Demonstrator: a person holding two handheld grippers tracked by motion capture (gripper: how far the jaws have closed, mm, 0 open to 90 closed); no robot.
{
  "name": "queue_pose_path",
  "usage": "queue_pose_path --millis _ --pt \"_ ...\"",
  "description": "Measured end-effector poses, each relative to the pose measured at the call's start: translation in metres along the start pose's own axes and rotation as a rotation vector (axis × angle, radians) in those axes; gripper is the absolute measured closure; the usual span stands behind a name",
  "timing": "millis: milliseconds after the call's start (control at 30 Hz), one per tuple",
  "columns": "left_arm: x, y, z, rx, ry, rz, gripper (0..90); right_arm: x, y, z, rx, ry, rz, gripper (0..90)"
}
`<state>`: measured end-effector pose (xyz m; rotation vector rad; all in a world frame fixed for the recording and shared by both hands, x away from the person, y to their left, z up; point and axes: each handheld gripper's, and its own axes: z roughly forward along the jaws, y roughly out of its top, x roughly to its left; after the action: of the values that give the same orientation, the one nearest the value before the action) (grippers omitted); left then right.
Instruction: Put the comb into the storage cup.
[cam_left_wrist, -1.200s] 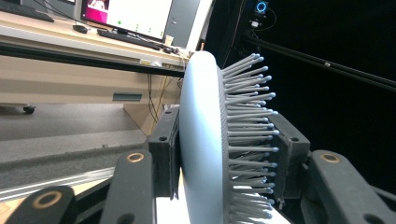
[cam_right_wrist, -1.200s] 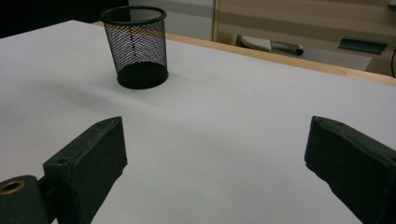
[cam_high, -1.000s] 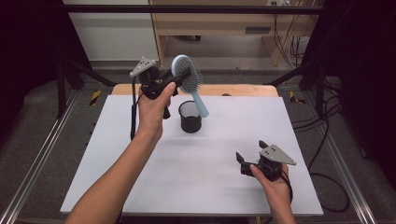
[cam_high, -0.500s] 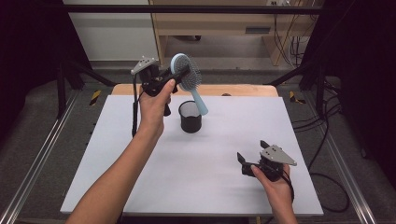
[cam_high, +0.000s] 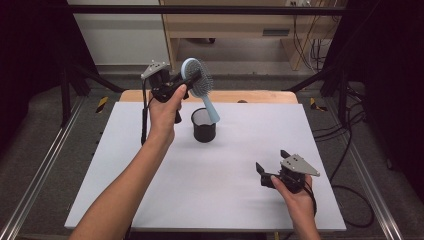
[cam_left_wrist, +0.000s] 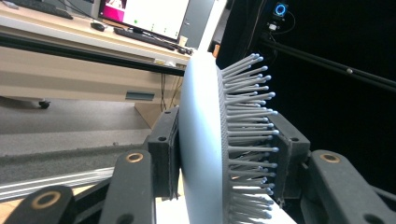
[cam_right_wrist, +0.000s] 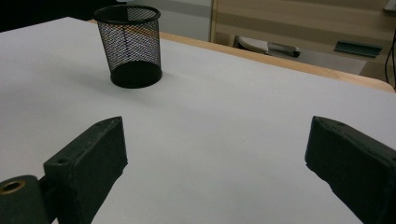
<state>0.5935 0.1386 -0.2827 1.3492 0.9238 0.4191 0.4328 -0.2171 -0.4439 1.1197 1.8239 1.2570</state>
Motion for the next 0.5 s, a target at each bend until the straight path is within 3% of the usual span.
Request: queue_pose_path --millis 267,333,400,500 --pt "0.007 0.003 -0.002 -0.022 0.007 -0.026 52.6 0.0 -0.001 0.001 0.01 0.011 0.001 6.0" --pt "0.01 0.003 -0.002 -0.031 0.012 -0.036 52.6 0.0 0.0 0.0 -0.003 0.022 0.021 6.1" --pt "0.012 0.002 -0.001 -0.033 0.011 -0.036 52.6 -0.001 0.0 -0.001 -0.018 0.037 0.044 6.2" --pt "0.014 0.001 0.001 -0.027 0.023 -0.021 52.6 -0.001 0.0 -0.002 -0.025 0.035 0.042 6.3"
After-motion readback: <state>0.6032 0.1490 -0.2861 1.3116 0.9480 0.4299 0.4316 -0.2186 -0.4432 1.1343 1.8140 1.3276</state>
